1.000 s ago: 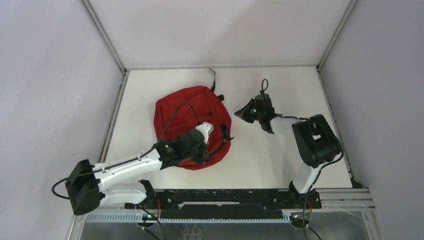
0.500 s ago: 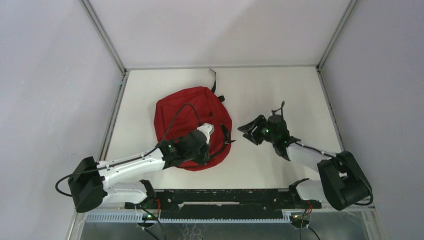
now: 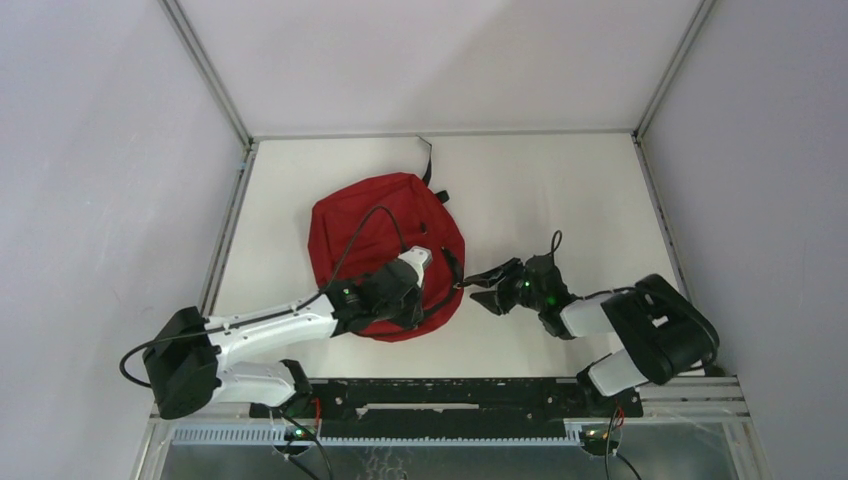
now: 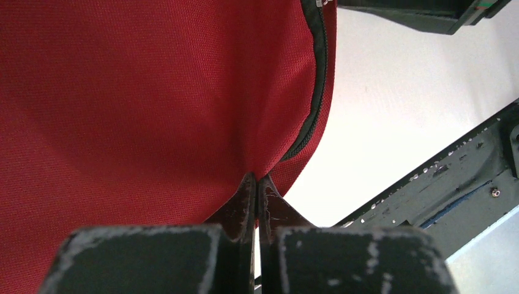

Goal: Pack the student bag
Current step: Zip the student bag at the center of the board.

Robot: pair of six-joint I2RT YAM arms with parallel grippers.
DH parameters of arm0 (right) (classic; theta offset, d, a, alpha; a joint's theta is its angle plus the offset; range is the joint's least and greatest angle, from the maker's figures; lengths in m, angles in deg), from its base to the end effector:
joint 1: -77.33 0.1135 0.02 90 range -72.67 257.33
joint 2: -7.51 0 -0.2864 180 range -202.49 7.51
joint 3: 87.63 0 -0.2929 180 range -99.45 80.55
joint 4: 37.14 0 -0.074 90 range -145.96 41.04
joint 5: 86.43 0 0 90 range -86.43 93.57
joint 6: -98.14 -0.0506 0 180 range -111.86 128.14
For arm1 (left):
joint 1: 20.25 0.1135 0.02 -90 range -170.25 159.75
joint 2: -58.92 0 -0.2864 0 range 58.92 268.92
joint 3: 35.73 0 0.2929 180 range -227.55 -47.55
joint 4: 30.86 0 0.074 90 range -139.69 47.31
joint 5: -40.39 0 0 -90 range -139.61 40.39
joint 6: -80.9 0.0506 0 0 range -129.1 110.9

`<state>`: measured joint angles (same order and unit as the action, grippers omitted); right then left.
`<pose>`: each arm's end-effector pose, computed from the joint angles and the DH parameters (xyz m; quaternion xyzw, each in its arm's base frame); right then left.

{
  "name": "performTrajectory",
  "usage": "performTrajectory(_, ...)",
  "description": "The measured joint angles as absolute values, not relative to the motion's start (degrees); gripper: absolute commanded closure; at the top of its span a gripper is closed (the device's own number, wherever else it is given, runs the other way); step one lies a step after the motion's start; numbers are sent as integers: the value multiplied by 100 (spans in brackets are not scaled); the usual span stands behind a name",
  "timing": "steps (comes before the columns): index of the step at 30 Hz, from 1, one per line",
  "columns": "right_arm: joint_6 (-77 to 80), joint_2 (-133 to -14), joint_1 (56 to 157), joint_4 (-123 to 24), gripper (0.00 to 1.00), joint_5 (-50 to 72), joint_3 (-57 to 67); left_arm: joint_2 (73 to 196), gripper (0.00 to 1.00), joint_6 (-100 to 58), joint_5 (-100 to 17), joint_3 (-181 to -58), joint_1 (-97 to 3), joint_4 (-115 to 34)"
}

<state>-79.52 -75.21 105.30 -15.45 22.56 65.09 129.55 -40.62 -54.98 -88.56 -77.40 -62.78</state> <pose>0.2141 0.1323 0.0887 0.3654 0.7932 0.4710 0.1245 0.1582 -0.2363 0.1993 0.1923 0.9180 -0.2089 0.2767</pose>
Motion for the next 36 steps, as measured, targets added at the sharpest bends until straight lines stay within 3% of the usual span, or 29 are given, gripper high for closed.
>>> performTrajectory(8,-8577,-8634,10694,-87,59,2411,6611,12959,100,-4065,-5495,-8856,-7740,-6250)
performTrajectory(15,-8983,-9036,10714,1037,52,2468,6850,12986,100,-4065,-5495,-8856,-7740,-6246)
performTrajectory(36,-9289,-9191,10790,2090,54,2249,7363,13174,100,-4058,-5493,-8856,-7742,-6169)
